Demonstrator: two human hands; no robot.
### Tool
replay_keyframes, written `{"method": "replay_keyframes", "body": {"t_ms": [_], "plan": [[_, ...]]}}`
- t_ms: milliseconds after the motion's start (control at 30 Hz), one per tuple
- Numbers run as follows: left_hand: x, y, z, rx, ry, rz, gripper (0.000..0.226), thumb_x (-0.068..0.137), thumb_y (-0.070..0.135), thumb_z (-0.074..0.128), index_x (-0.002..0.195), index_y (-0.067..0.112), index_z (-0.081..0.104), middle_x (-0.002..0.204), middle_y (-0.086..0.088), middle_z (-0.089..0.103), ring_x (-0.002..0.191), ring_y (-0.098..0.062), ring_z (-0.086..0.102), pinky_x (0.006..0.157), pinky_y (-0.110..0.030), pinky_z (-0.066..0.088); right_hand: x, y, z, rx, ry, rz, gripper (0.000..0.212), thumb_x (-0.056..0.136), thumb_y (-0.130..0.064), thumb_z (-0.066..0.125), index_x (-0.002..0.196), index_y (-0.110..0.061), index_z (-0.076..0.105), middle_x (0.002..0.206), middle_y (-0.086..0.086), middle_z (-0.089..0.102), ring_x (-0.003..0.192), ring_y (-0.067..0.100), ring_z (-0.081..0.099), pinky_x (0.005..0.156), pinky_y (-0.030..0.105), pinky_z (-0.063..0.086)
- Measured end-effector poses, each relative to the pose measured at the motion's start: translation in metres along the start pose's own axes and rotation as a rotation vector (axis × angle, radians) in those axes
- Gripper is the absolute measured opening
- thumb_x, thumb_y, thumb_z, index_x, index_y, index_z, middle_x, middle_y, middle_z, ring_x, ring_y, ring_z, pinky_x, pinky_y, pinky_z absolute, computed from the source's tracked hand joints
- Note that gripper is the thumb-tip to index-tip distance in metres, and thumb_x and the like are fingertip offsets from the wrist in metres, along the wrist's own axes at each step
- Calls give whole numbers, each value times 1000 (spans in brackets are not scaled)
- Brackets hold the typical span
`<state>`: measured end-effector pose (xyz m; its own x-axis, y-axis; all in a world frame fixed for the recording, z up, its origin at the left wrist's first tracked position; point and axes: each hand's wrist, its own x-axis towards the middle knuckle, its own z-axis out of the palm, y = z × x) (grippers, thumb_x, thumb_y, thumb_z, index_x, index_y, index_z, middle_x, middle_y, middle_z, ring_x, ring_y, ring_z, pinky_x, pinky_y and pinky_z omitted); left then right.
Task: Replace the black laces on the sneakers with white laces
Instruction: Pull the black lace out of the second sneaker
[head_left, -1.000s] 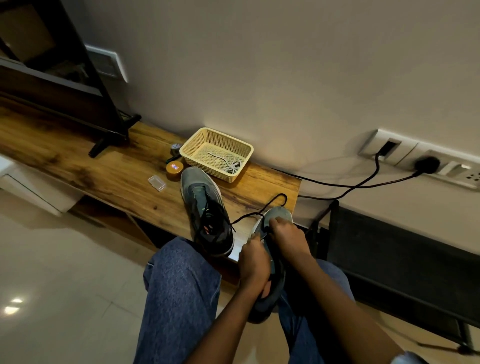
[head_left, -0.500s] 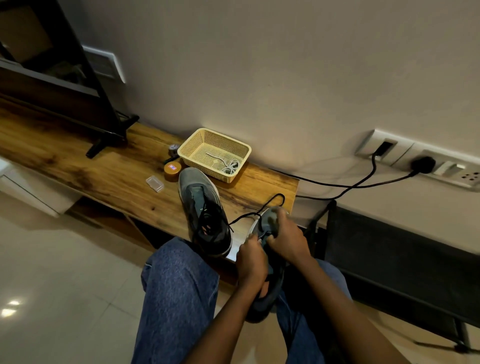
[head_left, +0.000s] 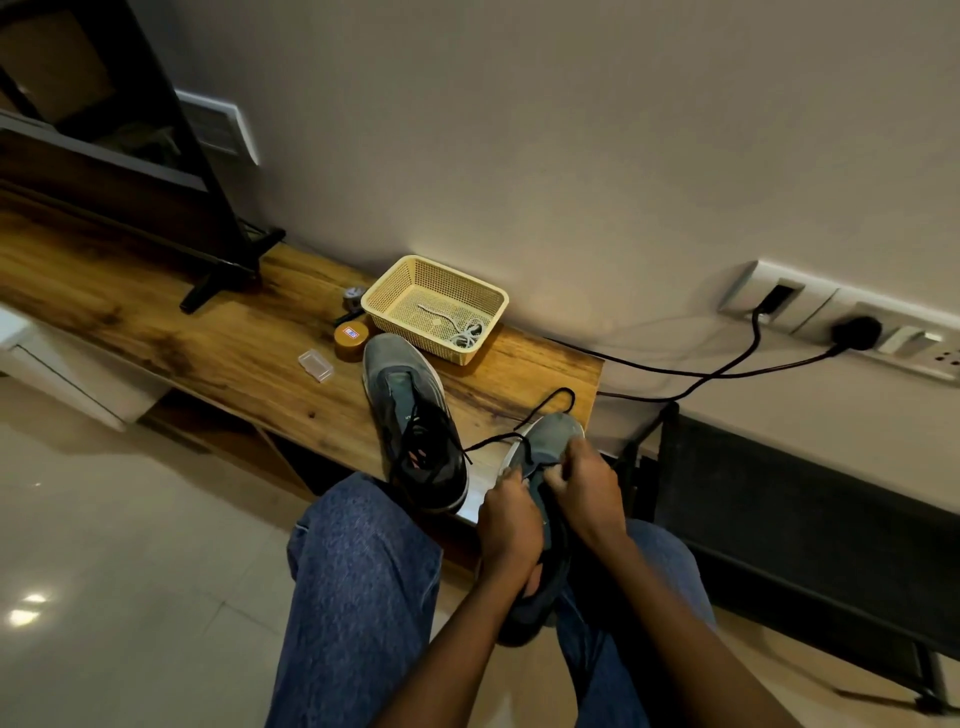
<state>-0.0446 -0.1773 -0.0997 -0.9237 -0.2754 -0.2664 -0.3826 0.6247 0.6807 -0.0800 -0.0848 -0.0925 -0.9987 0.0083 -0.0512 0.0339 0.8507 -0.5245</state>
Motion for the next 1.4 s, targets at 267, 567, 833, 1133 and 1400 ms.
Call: {"method": "replay_keyframes", "body": {"t_ms": [267,567,833,1133,1400], "plan": [[1,-1,-1,-18,-2,-15,31,101,14,36,127,15,53,116,-11,64,106,-29,59,82,-36,44,10,-15,0,-433,-168,-215,22,94,-18,49,113,-9,55,118,10,55,103,31,57,65,33,37],[1,-1,0,-16,-1,-13,29,102,17,35,123,15,55,109,-12,65,100,-30,61,78,-37,45,2,-3,0,-20,-22,1,13,83,-12,54,81,-10,42,78,10,52,69,31,51,52,35,28],[2,-1,-1,-14,2,-3,32,102,15,36,130,16,52,114,-11,65,105,-29,59,80,-35,44,9,-10,1,-309,-131,-166,10,93,-13,47,97,-6,52,103,15,57,90,35,57,60,33,28],[2,-1,1,-57,1,-33,27,102,20,36,120,16,56,106,-12,66,97,-31,61,74,-36,44,8,-1,-1,-111,-83,-69,16,89,-18,58,98,-9,50,100,10,56,88,31,57,63,34,39],[2,-2,1,-64,11,-22,28,101,18,36,121,14,56,110,-14,65,101,-32,60,79,-38,46,9,-1,8,-172,-54,-85,13,96,-14,45,98,-2,49,105,21,55,85,36,56,60,36,31]]}}
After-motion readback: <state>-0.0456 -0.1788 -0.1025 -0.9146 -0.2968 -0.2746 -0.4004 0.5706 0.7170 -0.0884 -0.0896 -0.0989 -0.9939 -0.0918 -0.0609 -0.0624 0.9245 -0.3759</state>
